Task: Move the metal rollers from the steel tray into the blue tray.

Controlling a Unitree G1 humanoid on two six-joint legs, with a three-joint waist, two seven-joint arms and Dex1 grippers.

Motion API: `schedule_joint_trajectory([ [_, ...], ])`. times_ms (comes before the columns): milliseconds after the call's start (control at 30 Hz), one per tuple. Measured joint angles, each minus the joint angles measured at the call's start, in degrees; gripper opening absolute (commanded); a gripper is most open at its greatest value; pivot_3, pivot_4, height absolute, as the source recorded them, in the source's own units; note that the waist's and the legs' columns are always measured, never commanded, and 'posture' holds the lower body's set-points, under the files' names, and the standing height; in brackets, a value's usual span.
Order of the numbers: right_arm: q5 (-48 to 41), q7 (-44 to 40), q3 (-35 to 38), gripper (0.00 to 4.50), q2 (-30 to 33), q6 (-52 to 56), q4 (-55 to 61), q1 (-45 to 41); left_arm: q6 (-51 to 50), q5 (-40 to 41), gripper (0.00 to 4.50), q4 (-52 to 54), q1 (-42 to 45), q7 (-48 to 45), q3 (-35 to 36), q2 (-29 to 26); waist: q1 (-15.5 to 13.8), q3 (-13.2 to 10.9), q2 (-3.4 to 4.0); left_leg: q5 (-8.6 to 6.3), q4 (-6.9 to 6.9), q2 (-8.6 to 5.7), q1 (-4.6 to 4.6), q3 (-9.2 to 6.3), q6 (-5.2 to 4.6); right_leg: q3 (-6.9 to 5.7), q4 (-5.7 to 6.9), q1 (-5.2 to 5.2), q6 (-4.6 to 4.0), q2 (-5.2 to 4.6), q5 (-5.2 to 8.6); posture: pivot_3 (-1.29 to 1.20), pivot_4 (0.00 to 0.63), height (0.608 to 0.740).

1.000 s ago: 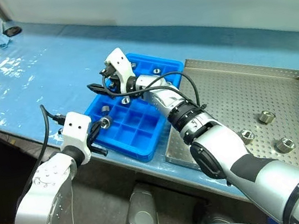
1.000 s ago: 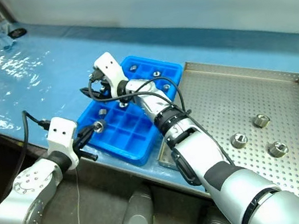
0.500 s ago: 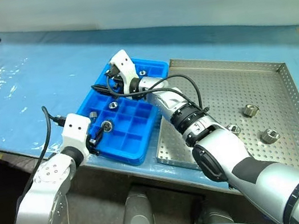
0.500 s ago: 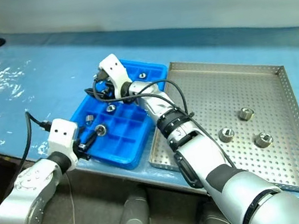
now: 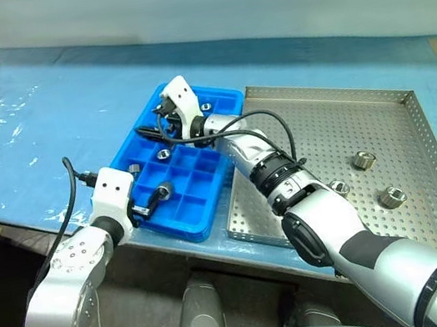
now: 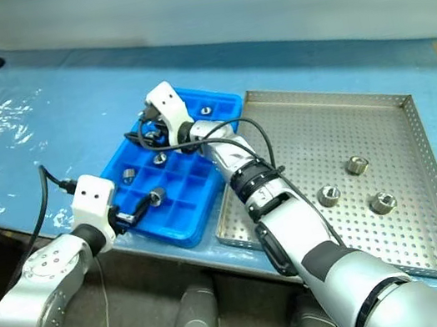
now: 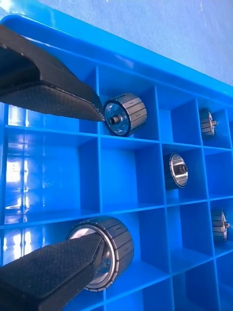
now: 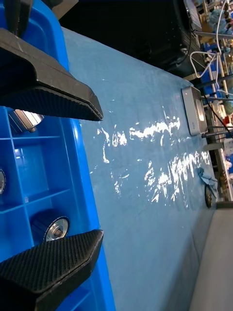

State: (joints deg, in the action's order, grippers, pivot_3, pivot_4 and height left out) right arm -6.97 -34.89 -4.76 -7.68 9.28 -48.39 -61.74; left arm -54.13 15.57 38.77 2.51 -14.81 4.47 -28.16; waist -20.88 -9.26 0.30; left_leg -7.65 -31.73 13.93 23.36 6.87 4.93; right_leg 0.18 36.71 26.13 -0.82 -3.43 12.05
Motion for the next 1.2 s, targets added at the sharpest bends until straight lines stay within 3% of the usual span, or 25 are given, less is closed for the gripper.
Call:
schedule_joint_trajectory([
  [300,-0.13,-5.67,-1.30,3.62,0.48,1.43,6.34,3.36,3.48,4.52,3.80,3.90,0.50,-3.48,2.48,1.66,0.17,0.00,0.00,0.00,-0.01,0.03,0.01,0.00,0.00,0.00,-0.02,0.01,-0.16,0.02,-0.08,0.51,0.150,0.740],
  [467,-0.18,-5.73,-1.26,3.62,0.57,1.75,6.97,4.23,2.27,2.27,3.80,0.05,2.70,-1.21,6.66,-1.56,1.13,0.00,0.00,0.01,-0.02,0.03,0.00,0.00,0.01,-0.01,-0.01,-0.02,-0.06,0.01,-0.03,0.50,0.150,0.740],
  [633,-2.09,-6.65,-1.02,3.62,1.21,2.75,11.17,5.38,6.09,1.89,3.80,-1.51,8.56,-1.12,4.26,0.03,1.17,0.00,-0.01,0.01,-0.17,0.02,0.00,0.01,0.01,-0.01,0.00,-0.06,-0.09,0.00,-0.06,0.45,0.150,0.740],
  [1200,-3.83,-8.13,1.38,3.62,11.30,6.57,17.28,9.66,13.00,-3.86,3.80,-9.80,13.72,1.54,0.74,2.89,4.36,0.01,-0.03,0.06,-0.51,0.09,0.25,0.01,0.08,-0.11,0.01,-0.03,-0.39,-0.02,-0.25,0.40,0.150,0.740],
])
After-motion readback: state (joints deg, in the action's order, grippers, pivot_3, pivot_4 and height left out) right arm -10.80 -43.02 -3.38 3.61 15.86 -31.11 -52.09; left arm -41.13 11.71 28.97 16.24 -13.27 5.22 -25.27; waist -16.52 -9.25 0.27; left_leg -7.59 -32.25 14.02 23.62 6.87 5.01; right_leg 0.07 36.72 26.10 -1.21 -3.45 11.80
